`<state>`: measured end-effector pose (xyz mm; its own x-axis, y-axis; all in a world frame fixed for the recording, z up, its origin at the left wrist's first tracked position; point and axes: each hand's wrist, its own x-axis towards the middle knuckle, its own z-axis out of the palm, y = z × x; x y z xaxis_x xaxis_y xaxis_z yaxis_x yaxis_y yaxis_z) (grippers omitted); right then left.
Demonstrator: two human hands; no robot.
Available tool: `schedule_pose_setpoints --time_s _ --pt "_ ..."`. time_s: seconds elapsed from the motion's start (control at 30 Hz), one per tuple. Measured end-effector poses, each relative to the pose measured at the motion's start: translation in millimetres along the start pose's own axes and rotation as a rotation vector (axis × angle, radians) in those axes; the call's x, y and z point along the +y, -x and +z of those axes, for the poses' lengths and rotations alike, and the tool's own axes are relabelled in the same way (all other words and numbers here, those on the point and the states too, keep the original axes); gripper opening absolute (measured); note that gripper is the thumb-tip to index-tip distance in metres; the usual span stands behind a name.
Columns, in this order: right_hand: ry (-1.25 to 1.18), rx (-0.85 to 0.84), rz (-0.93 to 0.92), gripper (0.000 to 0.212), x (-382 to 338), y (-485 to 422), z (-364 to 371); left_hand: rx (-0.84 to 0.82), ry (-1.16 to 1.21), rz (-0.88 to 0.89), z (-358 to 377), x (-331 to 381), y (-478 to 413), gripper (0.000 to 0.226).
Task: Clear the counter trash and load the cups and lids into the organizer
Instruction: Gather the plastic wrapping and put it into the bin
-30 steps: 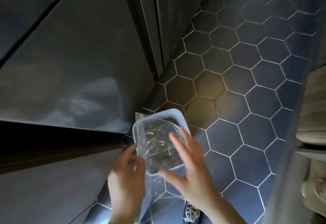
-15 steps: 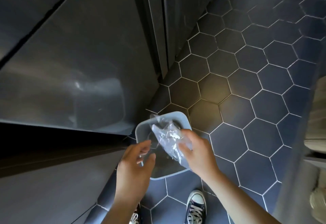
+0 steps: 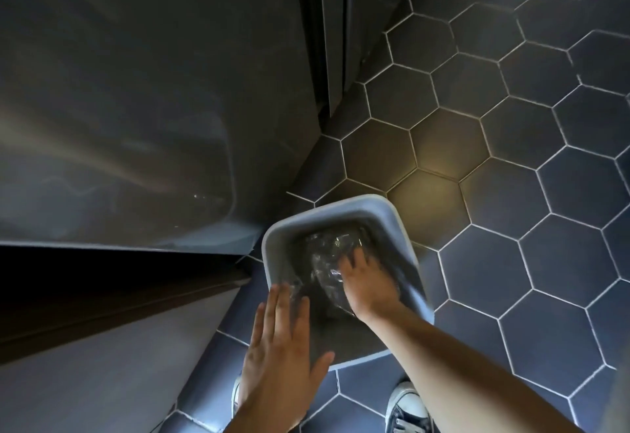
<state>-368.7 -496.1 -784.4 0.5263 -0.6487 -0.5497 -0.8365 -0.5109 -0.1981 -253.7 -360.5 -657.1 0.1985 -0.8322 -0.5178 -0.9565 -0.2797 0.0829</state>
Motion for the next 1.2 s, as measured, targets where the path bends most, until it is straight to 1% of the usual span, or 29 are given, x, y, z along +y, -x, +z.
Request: schedule_pose_setpoints --time_s 0.07,0.2,0.3,0.37,0.57,0.7,0.87,1.0,1.13,1.2 --pt "0.046 -0.043 -0.005 0.056 4 -8 13 -0.001 -0.009 0.006 13 -2 -3 0.097" --pt "0.084 -0.141 0.041 0.070 8 -24 30 0.029 -0.016 0.019 26 -4 -10 0.102" --pt "0.083 -0.182 0.056 0.085 7 -32 36 0.072 -0.024 0.034 34 -5 -12 0.101" --pt "0.075 -0.184 0.073 0.092 7 -34 36 0.109 -0.026 0.040 38 -6 -11 0.100" --pt "0.004 -0.125 0.074 0.102 4 -22 20 0.163 -0.042 0.043 37 -5 -9 0.090" --pt "0.018 -0.062 0.063 0.102 0 -7 3 0.163 -0.038 0.037 32 -4 -8 0.085" --pt "0.037 0.042 0.047 0.096 -3 4 -14 0.147 0.002 0.034 32 -4 -11 0.082" --pt "0.035 0.092 0.028 0.090 -8 17 -30 0.116 0.091 0.022 19 -7 -9 0.075" --pt "0.004 0.146 -0.008 0.077 -11 40 -54 0.113 0.066 0.029 -9 -5 2 0.072" --pt "-0.046 0.160 -0.009 0.070 -13 53 -69 0.085 0.060 -0.010 -25 -3 6 0.075"
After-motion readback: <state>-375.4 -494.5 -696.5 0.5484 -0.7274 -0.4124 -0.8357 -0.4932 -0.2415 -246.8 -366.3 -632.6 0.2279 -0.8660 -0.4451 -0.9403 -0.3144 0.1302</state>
